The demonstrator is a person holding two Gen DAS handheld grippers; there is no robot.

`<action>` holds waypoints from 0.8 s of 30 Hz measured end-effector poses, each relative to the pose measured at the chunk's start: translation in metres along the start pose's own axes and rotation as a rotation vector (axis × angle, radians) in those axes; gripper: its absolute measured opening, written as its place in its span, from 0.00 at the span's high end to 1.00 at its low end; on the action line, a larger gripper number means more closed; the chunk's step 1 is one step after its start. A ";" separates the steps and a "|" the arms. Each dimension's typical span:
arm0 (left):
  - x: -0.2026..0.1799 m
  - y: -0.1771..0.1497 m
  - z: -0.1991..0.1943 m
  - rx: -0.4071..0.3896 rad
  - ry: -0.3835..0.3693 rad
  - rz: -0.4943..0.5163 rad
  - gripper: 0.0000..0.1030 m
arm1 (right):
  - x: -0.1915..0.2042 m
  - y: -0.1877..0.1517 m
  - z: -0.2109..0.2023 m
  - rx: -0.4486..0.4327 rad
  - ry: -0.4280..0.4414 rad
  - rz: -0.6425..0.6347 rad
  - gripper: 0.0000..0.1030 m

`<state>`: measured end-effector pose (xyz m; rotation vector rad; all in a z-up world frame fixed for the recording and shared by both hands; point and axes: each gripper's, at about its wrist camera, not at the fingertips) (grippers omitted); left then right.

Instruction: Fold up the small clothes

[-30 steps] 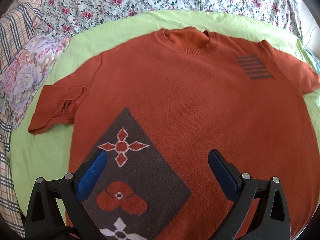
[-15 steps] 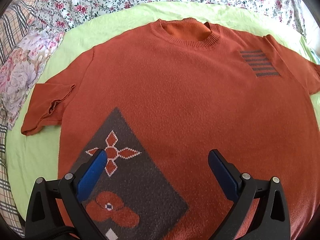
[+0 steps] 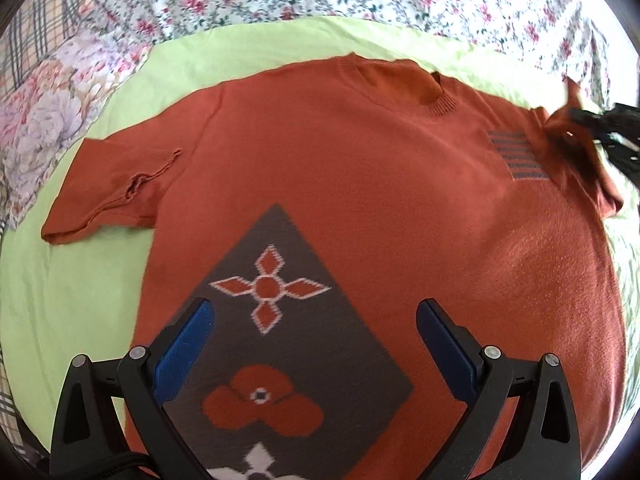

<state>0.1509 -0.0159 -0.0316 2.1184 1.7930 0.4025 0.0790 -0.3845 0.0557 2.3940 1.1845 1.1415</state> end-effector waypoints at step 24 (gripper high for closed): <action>0.036 0.090 0.080 0.048 -0.303 -0.096 0.02 | 0.134 -0.083 0.141 0.253 0.217 -0.036 0.65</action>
Point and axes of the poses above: each gripper's, at about its wrist camera, not at the fingertips, and z roughly the way its jaws point, x to its left, y to its top, and after that the axes turned 6 degrees about x, right-handed
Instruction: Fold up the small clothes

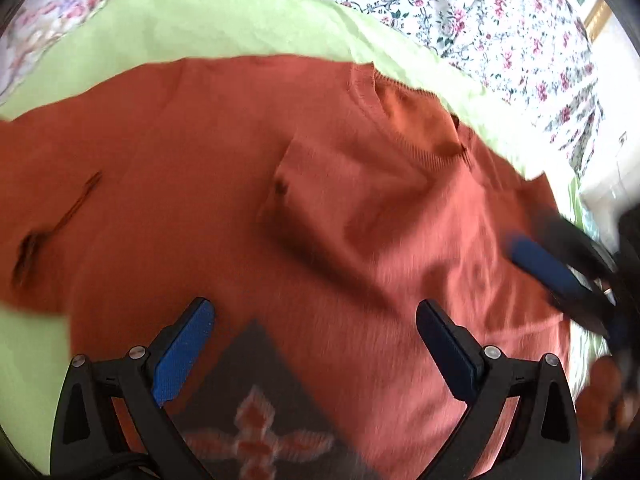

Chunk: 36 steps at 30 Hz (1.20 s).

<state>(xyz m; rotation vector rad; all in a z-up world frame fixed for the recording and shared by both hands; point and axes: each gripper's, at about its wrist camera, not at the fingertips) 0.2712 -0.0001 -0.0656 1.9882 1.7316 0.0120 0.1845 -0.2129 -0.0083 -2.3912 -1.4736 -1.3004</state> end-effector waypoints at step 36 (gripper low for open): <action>0.037 0.015 -0.010 -0.126 0.003 0.012 0.95 | -0.129 0.029 -0.118 -0.124 -0.589 0.023 0.49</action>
Point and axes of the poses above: each gripper's, at about its wrist camera, not at the fingertips, and z roughly the way its jaws point, x to its left, y to its top, and after that the axes turned 6 degrees about x, right-handed
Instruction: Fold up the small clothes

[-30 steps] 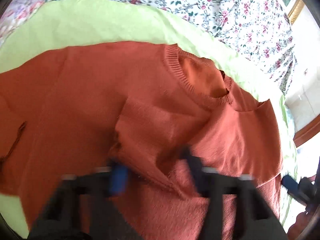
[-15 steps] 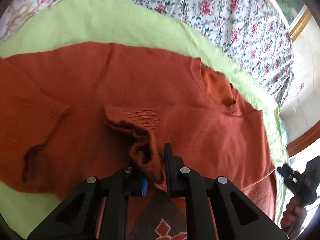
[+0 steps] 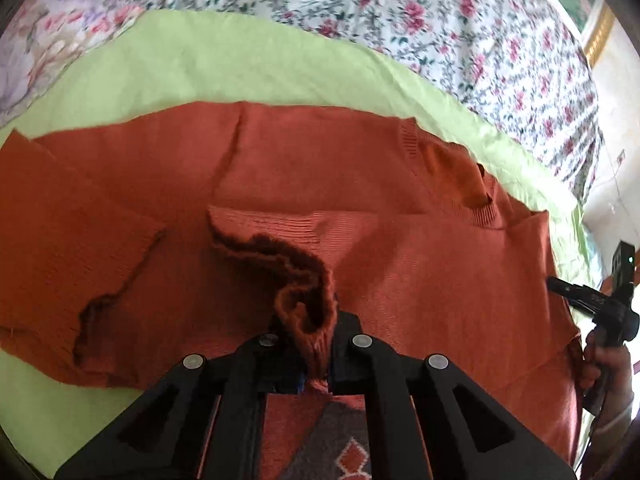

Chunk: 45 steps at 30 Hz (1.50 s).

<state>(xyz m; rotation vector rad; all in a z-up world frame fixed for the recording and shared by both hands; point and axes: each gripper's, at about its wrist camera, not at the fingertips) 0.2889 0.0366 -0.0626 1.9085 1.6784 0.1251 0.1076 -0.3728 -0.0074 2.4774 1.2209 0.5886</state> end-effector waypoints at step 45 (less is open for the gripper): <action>0.088 0.014 -0.030 0.005 0.239 0.028 0.60 | 0.064 -0.139 -0.045 0.036 0.195 -0.049 0.57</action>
Point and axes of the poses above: each gripper's, at about its wrist camera, not at the fingertips, and z roughly the way its jaws point, x to its left, y to its top, and after that the axes turned 6 degrees about x, right-handed
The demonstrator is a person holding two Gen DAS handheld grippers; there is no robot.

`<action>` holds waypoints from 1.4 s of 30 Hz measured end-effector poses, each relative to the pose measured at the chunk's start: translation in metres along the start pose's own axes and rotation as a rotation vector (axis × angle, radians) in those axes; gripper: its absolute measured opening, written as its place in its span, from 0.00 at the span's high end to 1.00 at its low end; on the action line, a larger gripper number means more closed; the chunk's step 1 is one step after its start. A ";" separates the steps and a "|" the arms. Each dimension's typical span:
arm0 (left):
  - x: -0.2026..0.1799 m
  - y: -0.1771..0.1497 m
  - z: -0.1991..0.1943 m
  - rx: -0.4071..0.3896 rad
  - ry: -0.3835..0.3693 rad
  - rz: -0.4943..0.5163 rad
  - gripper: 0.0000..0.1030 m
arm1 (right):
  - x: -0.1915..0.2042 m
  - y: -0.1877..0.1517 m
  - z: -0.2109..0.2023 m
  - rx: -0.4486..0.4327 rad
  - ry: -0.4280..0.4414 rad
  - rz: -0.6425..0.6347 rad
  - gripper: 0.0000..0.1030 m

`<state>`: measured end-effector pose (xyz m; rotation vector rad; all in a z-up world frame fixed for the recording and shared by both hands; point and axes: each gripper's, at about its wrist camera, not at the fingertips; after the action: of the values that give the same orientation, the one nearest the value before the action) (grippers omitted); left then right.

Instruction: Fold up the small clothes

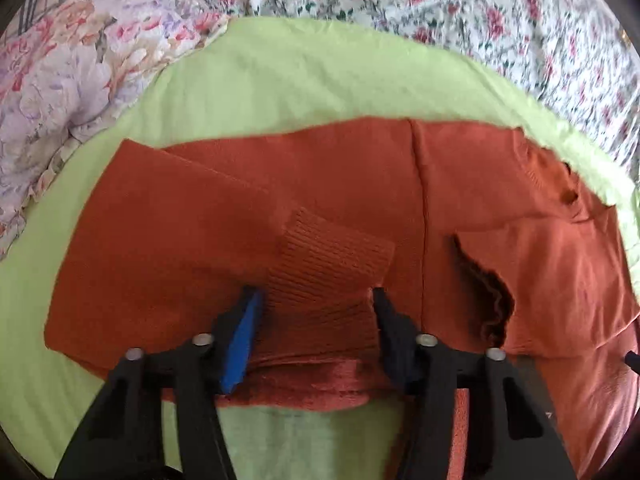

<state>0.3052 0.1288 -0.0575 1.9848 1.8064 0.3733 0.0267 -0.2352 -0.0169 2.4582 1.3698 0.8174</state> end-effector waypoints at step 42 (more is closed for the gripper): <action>-0.210 -0.071 -0.060 -0.049 -0.291 0.206 0.56 | -0.031 0.048 -0.009 -0.107 0.031 0.094 0.47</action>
<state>0.1905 -0.0665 -0.0214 2.0747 1.4094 0.1764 0.0429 -0.2880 -0.0002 2.4530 1.1948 0.9287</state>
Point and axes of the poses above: each gripper's, at about its wrist camera, not at the fingertips, and z roughly the way its jaws point, x to its left, y to its top, and after that the axes turned 6 degrees about x, right-handed
